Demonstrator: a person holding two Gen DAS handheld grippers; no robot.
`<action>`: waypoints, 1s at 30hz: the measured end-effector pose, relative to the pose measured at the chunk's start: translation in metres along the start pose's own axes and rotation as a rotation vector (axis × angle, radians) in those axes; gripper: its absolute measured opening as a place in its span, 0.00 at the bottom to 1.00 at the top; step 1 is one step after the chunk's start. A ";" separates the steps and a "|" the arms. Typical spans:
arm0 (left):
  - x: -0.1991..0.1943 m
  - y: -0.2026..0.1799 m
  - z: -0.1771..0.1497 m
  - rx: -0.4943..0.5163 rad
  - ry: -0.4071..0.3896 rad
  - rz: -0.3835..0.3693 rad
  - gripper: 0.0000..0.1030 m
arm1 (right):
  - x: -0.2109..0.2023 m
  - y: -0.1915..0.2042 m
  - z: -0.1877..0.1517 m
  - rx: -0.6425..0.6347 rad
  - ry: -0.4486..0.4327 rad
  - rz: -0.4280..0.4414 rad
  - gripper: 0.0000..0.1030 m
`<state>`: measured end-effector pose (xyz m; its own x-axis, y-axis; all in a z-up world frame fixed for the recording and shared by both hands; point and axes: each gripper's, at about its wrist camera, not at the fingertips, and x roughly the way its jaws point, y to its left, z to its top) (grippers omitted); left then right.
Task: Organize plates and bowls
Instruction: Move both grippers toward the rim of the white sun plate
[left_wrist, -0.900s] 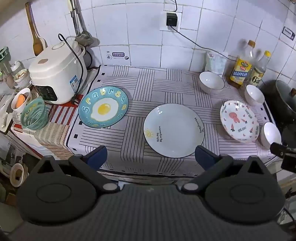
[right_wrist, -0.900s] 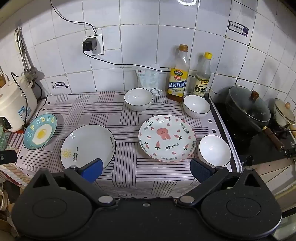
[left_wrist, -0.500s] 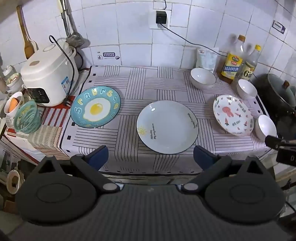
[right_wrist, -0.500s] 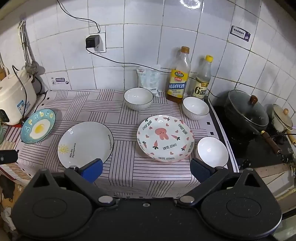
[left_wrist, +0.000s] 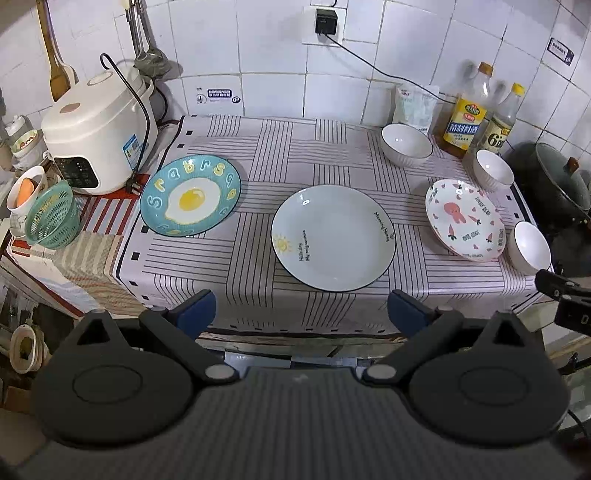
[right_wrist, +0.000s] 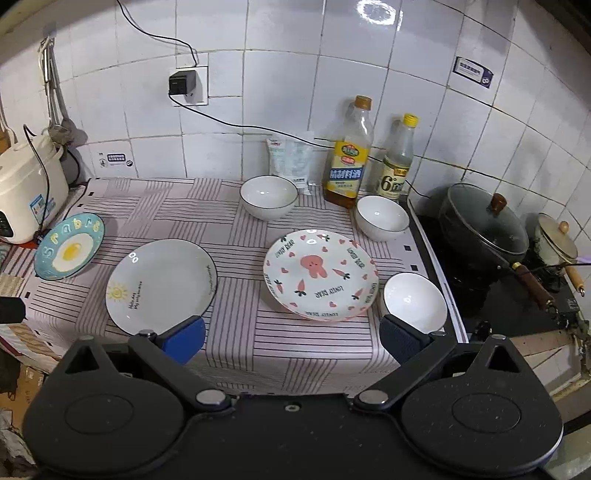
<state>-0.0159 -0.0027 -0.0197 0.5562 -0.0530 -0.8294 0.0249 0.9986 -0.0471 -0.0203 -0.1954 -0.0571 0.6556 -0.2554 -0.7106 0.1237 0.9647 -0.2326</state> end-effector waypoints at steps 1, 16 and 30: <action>0.000 -0.001 0.000 0.002 0.002 0.002 0.99 | 0.000 -0.002 -0.001 0.003 0.000 -0.003 0.99; -0.001 -0.033 -0.011 0.080 -0.011 -0.030 0.99 | -0.002 -0.015 -0.019 0.009 -0.067 -0.056 0.99; -0.004 -0.024 -0.014 0.033 -0.035 -0.025 1.00 | -0.006 -0.019 -0.023 0.001 -0.100 -0.060 0.99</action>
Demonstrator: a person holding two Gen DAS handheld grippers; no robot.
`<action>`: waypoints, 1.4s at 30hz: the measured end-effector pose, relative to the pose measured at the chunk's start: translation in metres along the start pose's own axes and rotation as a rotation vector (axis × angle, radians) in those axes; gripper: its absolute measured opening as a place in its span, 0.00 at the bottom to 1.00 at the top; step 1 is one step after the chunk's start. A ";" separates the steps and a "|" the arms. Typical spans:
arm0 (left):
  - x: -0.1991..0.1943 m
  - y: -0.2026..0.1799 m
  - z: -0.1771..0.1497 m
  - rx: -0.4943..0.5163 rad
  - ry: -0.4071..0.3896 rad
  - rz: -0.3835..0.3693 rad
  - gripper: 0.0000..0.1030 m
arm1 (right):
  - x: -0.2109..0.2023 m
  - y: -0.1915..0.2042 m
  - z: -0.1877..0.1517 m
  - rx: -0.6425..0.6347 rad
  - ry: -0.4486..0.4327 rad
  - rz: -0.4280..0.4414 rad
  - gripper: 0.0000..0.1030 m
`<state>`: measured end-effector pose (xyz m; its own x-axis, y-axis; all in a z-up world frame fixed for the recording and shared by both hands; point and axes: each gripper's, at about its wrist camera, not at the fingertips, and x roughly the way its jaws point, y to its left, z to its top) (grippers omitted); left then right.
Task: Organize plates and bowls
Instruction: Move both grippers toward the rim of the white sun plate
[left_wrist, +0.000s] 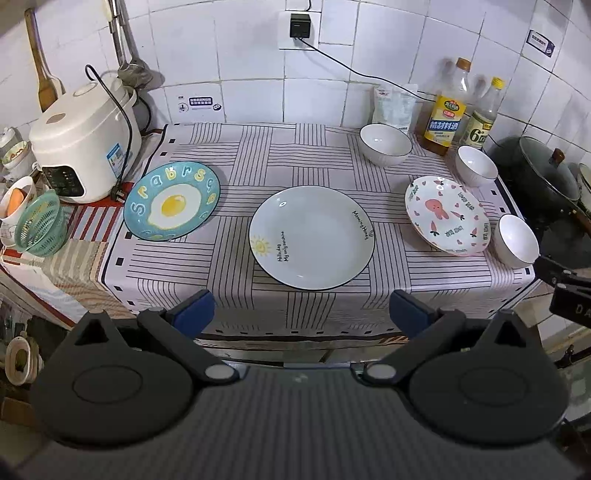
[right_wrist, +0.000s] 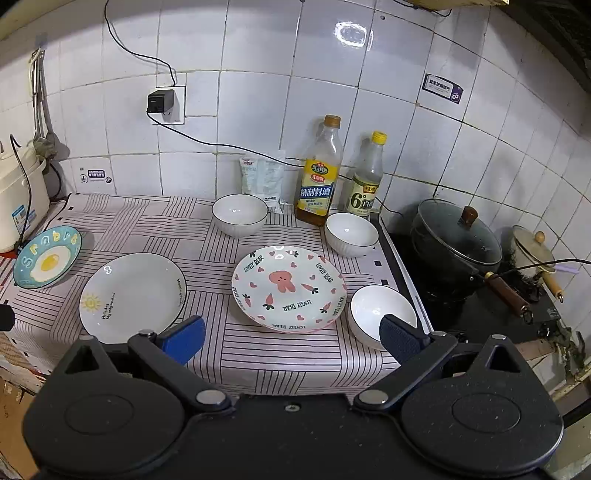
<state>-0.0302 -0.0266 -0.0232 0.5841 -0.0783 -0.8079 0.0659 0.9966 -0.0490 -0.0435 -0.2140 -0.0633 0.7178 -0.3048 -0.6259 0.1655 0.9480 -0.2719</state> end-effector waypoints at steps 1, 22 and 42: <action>0.000 0.000 0.000 0.001 -0.001 0.001 1.00 | 0.000 0.000 -0.001 -0.001 -0.001 0.000 0.99; -0.001 0.001 -0.002 0.005 0.001 0.004 1.00 | -0.001 0.002 -0.003 -0.015 0.000 -0.001 0.99; 0.076 0.062 0.034 -0.025 0.116 0.062 1.00 | 0.058 0.031 0.007 -0.102 0.019 0.230 0.99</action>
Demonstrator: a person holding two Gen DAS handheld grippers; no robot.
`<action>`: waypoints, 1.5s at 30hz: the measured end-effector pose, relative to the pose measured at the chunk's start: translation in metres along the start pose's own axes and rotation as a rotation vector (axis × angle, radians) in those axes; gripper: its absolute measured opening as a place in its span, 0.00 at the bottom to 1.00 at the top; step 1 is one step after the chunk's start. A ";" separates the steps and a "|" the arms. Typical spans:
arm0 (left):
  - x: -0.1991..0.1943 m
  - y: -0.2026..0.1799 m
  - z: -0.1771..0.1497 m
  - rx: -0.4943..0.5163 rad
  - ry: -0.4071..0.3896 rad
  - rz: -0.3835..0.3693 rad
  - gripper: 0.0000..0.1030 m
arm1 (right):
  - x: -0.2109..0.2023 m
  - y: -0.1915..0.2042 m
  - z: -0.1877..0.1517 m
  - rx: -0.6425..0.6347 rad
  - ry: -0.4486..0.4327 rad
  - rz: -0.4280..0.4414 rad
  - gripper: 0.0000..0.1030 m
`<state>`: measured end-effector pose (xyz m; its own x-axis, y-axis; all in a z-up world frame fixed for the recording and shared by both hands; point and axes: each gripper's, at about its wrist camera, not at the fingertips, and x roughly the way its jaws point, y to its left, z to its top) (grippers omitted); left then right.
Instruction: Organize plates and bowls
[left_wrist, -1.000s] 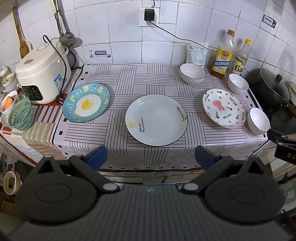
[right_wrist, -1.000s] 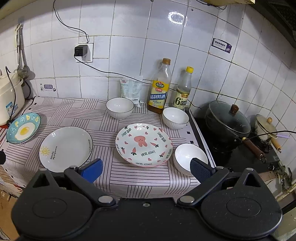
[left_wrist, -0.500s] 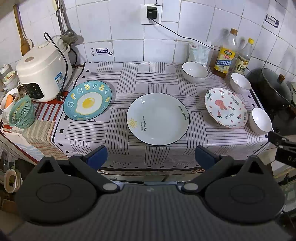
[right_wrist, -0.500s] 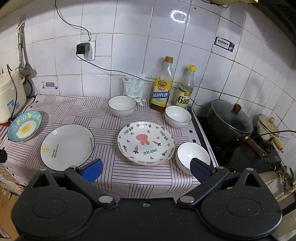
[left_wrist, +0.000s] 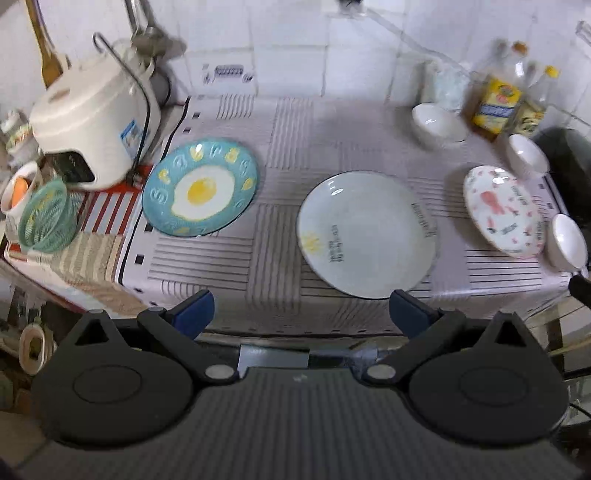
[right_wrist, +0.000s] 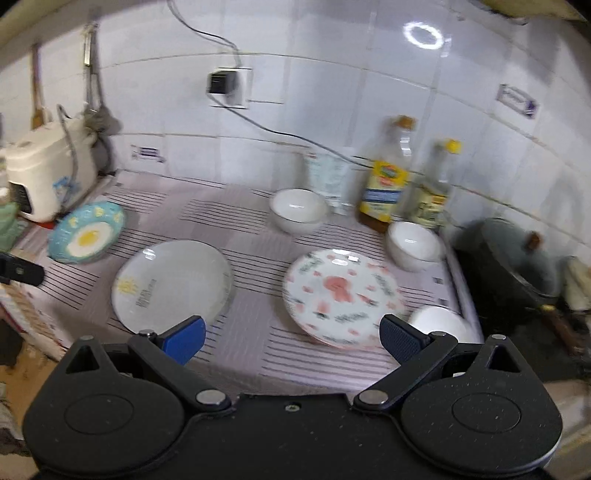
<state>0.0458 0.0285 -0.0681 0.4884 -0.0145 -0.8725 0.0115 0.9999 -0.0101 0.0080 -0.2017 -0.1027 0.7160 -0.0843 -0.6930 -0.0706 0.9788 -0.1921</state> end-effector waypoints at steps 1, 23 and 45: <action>0.006 0.003 0.003 0.003 0.009 0.008 1.00 | 0.012 0.001 0.000 0.014 0.015 0.011 0.99; 0.182 0.011 0.034 -0.050 0.196 -0.019 0.94 | 0.198 0.037 -0.024 0.135 0.137 0.209 0.80; 0.227 0.013 0.056 -0.112 0.308 -0.194 0.25 | 0.233 0.006 -0.036 0.526 0.246 0.384 0.15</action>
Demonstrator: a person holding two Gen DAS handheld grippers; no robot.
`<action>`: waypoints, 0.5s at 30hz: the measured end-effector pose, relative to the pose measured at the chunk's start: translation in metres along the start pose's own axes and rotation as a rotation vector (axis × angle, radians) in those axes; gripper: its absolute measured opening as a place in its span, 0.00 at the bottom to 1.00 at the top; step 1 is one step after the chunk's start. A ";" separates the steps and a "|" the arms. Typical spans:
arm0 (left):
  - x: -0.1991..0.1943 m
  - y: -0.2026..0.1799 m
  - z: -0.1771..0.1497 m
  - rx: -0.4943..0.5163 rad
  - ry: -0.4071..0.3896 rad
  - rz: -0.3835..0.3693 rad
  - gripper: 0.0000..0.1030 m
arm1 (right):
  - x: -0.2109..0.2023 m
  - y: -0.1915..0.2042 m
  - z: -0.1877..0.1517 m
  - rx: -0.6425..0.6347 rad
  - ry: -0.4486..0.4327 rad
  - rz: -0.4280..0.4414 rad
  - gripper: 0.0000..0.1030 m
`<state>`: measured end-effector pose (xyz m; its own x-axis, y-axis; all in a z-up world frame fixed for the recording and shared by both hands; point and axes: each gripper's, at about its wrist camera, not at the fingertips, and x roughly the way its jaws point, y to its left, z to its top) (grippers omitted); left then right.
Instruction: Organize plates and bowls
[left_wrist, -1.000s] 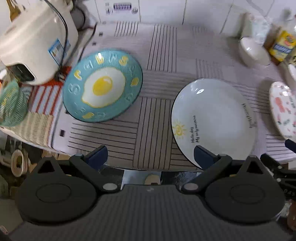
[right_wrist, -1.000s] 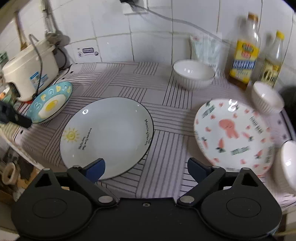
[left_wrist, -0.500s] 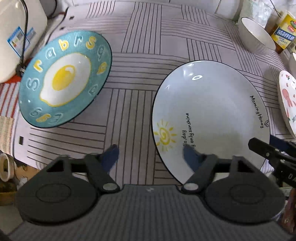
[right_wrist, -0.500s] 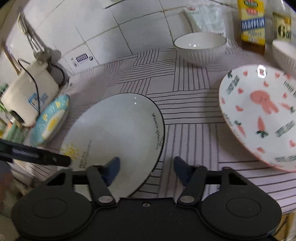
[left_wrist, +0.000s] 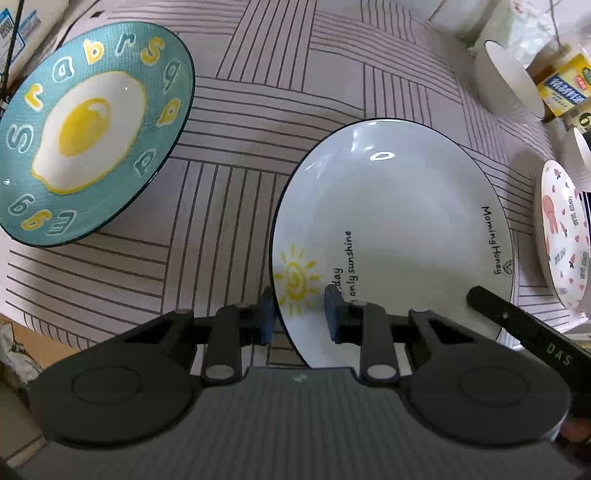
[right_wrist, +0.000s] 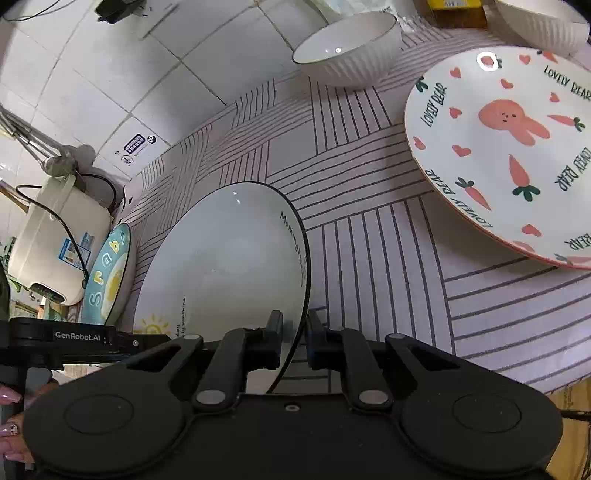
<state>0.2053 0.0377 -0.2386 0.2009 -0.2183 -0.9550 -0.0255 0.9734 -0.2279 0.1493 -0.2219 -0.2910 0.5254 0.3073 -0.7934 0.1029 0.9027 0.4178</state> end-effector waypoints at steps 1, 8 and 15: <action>0.001 -0.001 0.002 0.012 0.012 -0.001 0.25 | 0.001 0.002 0.001 -0.005 0.005 -0.007 0.15; -0.013 -0.009 0.010 0.142 -0.003 0.011 0.29 | -0.008 0.021 0.006 -0.115 -0.004 0.001 0.17; -0.039 -0.025 0.030 0.306 -0.077 0.049 0.31 | -0.011 0.033 0.021 -0.113 -0.076 0.016 0.19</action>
<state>0.2270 0.0241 -0.1898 0.2806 -0.1760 -0.9435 0.2567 0.9610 -0.1029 0.1647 -0.2017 -0.2592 0.5889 0.3025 -0.7495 0.0000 0.9273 0.3743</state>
